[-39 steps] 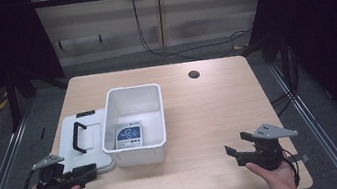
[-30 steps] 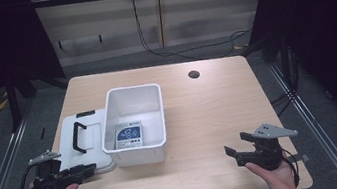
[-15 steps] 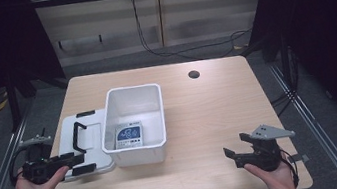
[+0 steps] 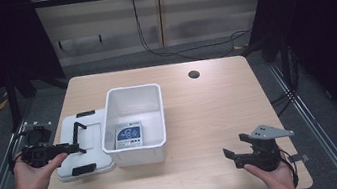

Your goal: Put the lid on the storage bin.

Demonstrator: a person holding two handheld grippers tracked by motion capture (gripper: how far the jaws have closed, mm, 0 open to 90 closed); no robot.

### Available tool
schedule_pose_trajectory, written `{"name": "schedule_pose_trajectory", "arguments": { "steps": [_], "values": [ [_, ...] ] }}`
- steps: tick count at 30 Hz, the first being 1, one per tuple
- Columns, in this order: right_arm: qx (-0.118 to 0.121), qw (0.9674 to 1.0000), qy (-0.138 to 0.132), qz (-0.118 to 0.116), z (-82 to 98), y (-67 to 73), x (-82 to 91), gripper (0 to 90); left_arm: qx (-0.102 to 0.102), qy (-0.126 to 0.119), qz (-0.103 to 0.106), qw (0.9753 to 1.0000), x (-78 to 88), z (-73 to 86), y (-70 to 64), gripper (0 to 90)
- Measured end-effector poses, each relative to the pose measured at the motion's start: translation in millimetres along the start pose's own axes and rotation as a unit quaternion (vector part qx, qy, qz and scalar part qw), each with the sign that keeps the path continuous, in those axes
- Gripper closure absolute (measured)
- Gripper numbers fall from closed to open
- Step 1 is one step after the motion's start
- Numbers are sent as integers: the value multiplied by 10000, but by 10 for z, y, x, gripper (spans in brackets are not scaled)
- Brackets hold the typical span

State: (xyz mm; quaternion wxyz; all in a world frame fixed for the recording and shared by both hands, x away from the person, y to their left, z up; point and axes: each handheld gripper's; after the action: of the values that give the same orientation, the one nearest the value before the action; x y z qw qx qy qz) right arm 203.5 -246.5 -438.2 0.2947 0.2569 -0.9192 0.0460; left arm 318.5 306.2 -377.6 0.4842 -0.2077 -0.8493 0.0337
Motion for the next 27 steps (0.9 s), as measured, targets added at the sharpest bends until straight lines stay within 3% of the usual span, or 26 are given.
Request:
{"name": "schedule_pose_trajectory", "arguments": {
  "steps": [1, 8, 14, 27],
  "values": [
    [2, 10000, 2, 2, 0, 0, 0, 209, -46, 38, -19, 10000, 0, -13, 20, 561],
    [-6, 10000, 11, -24, -1, -1, -6, 202, 197, 25, 33, 9998, -27, -146, 144, 549],
    [11, 10000, 22, -47, 0, -3, -7, 195, 316, 207, 17, 9993, -84, -241, 202, 532],
    [30, 9999, 87, -47, 1, -3, -17, 189, 365, 655, -374, 9965, -216, -442, 214, 540]
  ]
}}
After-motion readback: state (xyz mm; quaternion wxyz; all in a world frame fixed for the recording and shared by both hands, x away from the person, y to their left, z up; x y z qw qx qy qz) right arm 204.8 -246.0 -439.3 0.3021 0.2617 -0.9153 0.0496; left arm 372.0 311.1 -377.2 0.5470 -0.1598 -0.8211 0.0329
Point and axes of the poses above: each handheld gripper's, and its own axes: x roughly backward along the jaws, z roughly out of its underside, y roughly to its left, and after that the axes turned 3 degrees about x, right-handed
